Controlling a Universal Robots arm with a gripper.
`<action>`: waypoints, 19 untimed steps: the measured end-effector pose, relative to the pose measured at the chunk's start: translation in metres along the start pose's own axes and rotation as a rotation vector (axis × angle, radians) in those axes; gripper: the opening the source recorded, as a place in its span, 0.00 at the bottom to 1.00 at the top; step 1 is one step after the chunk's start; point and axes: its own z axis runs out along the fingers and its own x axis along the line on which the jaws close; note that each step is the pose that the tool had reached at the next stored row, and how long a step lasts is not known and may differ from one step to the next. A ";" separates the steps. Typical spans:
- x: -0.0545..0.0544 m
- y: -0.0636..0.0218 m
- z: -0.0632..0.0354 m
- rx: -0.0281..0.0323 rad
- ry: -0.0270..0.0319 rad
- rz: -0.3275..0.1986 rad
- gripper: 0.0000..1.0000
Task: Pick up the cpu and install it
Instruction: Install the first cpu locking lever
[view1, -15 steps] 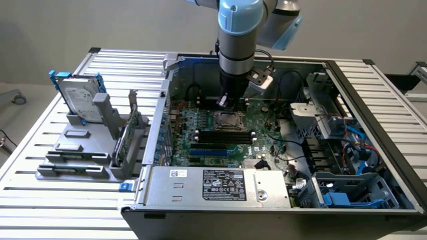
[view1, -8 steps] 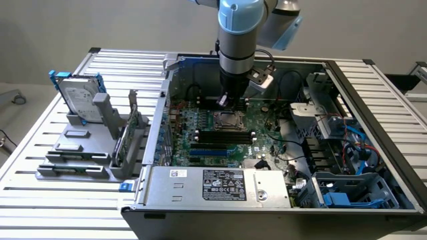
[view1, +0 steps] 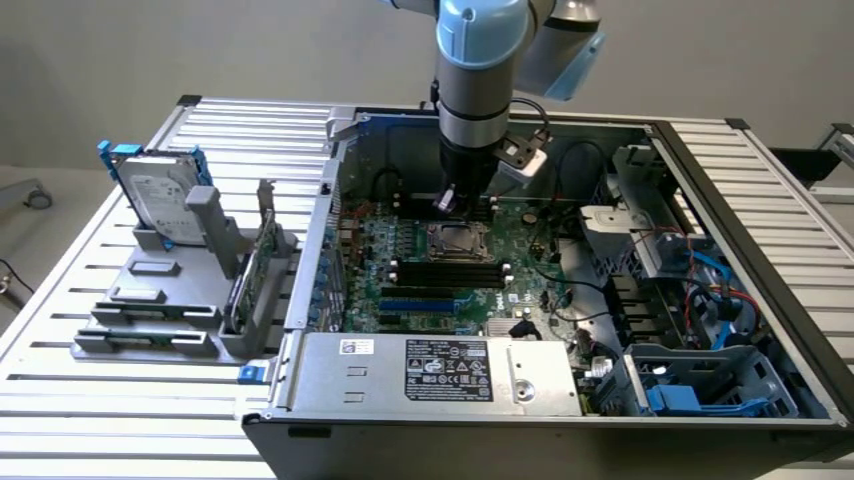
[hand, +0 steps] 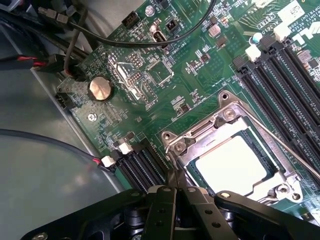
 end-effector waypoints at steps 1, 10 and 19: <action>0.000 0.0001 0.0000 0.0012 0.0016 0.000 0.11; 0.000 0.0007 0.0009 0.0049 0.0065 0.001 0.11; -0.001 0.0018 0.0017 0.0074 0.0099 0.001 0.11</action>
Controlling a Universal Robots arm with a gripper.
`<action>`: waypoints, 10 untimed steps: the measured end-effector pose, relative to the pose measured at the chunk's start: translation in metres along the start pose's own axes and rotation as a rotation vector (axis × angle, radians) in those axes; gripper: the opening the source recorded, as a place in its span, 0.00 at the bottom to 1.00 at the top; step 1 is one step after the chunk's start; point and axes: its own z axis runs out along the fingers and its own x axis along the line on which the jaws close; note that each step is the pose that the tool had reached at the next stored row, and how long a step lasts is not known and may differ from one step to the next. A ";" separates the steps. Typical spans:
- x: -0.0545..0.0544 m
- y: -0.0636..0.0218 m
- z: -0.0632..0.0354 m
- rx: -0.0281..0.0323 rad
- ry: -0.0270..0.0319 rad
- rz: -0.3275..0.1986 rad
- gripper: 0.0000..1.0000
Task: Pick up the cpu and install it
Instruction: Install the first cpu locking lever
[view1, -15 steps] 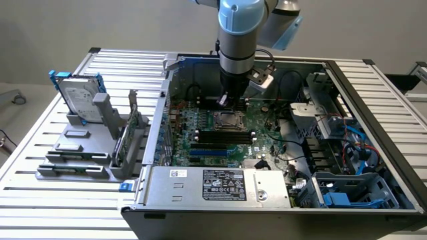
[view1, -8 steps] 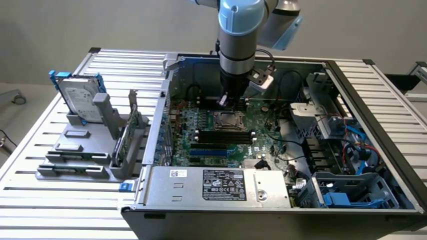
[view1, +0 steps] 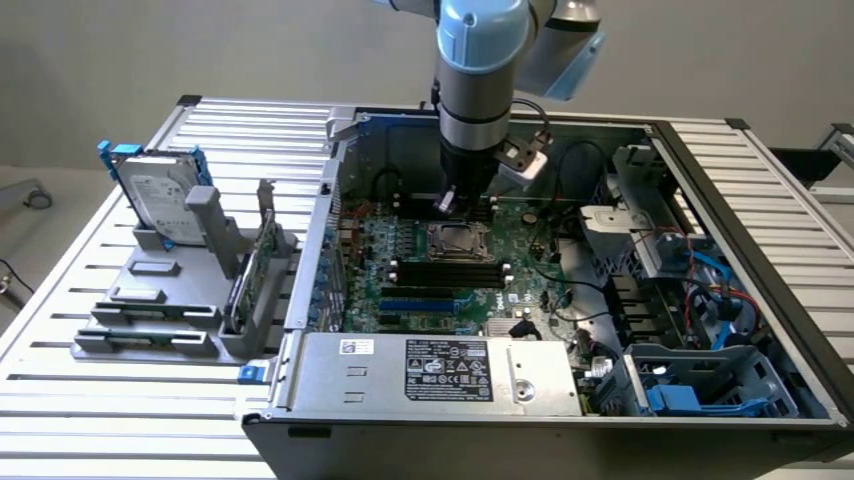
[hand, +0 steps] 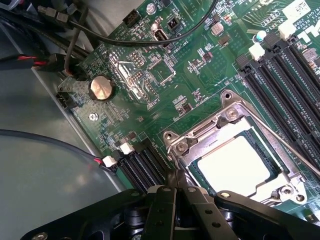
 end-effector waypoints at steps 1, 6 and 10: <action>0.000 0.0002 0.0001 0.0007 0.0009 0.000 0.11; 0.000 0.0008 0.0003 0.0051 0.0070 0.001 0.11; 0.000 0.0008 -0.0007 0.0082 0.0118 0.001 0.11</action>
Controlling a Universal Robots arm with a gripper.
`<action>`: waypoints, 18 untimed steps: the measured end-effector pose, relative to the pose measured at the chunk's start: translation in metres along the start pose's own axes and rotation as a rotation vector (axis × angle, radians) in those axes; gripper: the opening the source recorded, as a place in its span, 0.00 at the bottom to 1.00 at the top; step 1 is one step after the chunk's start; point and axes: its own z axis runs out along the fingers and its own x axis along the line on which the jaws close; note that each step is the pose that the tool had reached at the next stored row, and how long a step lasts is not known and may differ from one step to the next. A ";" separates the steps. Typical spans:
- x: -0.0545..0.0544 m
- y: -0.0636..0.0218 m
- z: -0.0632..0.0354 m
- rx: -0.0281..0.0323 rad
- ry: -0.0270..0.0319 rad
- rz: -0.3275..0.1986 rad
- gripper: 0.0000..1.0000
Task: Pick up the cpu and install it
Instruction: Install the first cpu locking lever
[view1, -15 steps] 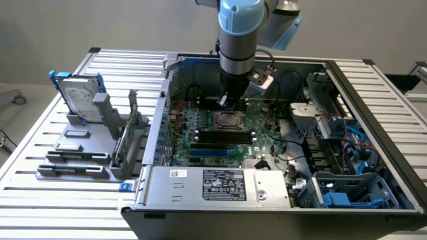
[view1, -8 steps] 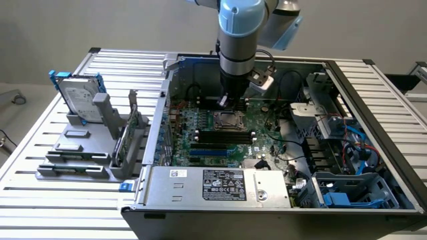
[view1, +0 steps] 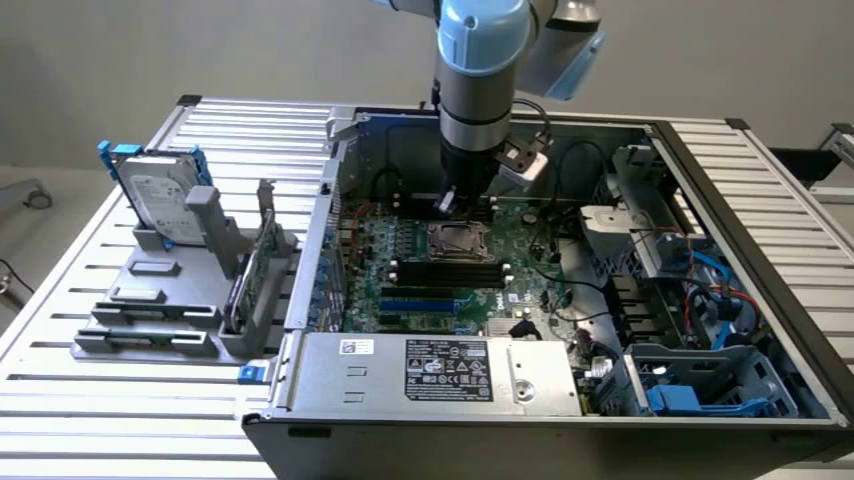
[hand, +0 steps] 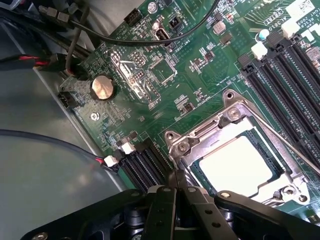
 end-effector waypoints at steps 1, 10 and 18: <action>0.000 -0.0001 -0.0016 0.0005 0.0008 0.000 0.11; -0.002 0.0012 -0.0155 0.0178 0.0012 0.021 0.11; -0.012 0.0058 -0.0250 0.0271 -0.0064 0.025 0.11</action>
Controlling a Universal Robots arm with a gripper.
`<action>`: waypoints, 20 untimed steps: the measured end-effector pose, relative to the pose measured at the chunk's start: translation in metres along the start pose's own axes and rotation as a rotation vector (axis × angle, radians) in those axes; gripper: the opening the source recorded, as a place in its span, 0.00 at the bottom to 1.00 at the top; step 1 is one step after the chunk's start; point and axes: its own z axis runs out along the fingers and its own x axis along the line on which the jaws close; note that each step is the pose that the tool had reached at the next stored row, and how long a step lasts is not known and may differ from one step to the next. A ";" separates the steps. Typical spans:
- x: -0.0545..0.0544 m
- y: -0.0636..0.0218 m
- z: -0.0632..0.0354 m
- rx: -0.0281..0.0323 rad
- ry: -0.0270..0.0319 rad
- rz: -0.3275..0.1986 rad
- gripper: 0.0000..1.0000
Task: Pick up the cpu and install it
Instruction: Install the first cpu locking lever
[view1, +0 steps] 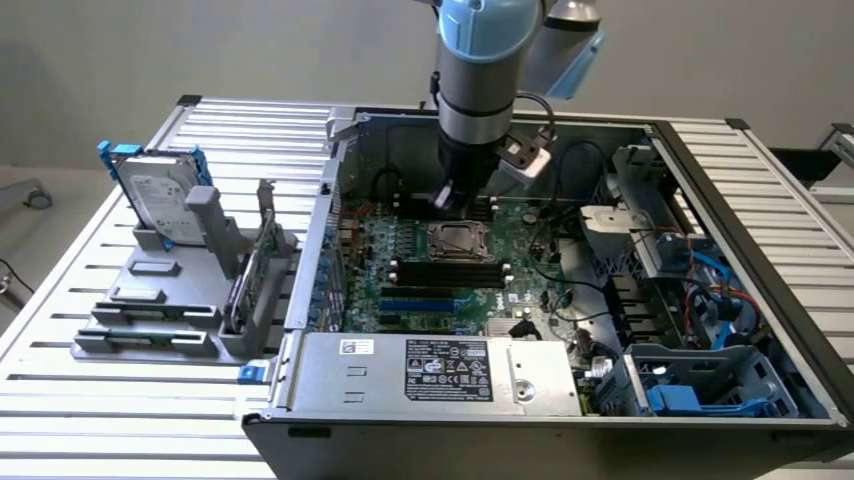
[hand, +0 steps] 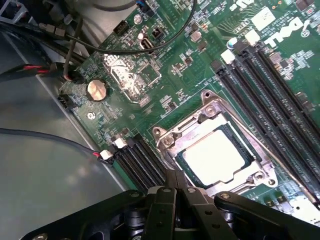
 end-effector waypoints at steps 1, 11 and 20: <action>-0.002 0.0013 -0.0013 0.0005 -0.0003 0.000 0.11; -0.020 0.0128 -0.0213 0.0026 -0.0022 0.001 0.11; -0.035 0.0161 -0.0355 0.0022 -0.0028 0.001 0.11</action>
